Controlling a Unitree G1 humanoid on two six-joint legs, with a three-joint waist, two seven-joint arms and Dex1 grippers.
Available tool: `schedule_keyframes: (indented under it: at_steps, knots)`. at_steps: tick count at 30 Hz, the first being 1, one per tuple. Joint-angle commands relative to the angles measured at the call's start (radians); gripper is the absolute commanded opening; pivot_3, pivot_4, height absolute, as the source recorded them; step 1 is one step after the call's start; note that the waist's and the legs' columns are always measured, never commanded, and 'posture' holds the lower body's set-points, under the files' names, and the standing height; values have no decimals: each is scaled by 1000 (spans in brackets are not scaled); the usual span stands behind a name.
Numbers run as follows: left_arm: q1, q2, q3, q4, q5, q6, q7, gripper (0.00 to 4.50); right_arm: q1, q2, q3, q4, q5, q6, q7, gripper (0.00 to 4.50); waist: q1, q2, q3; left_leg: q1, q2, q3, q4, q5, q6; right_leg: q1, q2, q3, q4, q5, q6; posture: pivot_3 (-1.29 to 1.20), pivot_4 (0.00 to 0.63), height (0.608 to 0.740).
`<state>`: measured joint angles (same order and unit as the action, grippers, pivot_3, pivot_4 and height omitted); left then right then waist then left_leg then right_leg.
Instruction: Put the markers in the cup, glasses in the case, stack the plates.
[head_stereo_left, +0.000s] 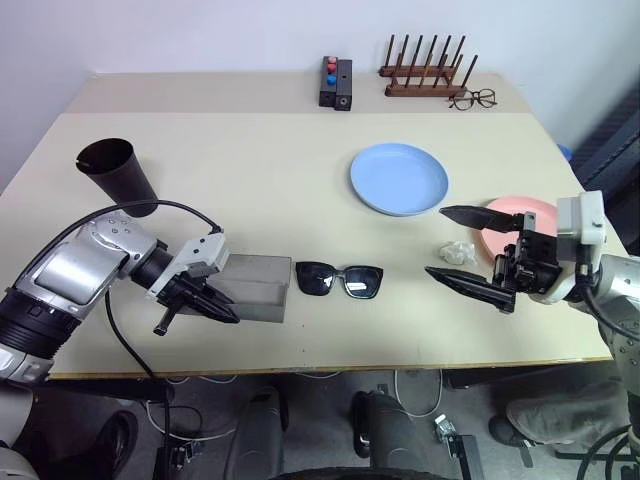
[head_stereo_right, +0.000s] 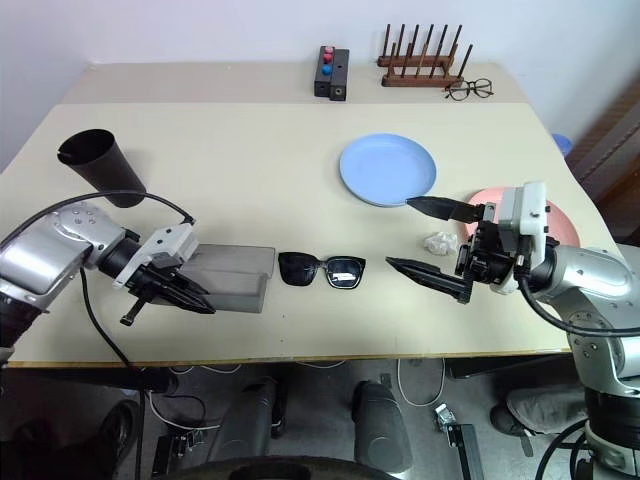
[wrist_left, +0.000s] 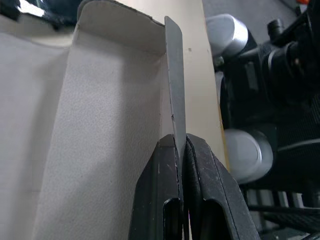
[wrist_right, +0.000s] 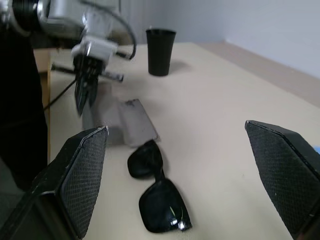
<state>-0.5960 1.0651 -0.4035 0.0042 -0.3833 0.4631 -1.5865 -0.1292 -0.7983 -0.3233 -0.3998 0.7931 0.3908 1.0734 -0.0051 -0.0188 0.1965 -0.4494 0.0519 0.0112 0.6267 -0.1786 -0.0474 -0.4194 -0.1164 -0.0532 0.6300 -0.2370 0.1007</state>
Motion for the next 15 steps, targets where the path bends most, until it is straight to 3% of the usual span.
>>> schedule_keyframes:
  at_steps: [1, 10, 13, 15]
  knots:
    - [40, 3, 56, -84, -1, 25, 23, 83, -16, -2, -28, -39, 29, -1, -11, 4500, 0, 0, 0, 0, 0, 0, 0, 0, 0, 0, 0, 0, 0, 0, 0, 0, 150, 740]
    - [103, -40, 60, -177, 23, 171, 140, 83, -43, -4, 1, -39, 14, 9, -38, 4500, 16, 0, 0, 0, 0, 0, 0, 0, 0, 0, 0, 0, 0, 0, 0, 0, 150, 740]
    - [106, -39, 59, -193, 6, 190, 117, 1032, -54, -5, 5, -34, 10, 11, -41, 4500, 17, 0, 0, 0, 0, 0, 0, 0, 0, 0, 0, 0, 0, 0, 0, 0, 150, 740]
    - [102, -39, 68, -192, 7, 185, 108, 1950, -60, -4, 9, -32, 8, 13, -42, 4500, 19, 0, 0, 0, 0, 0, 0, 0, 0, 0, 0, 0, -1, 0, 0, 0, 150, 740]
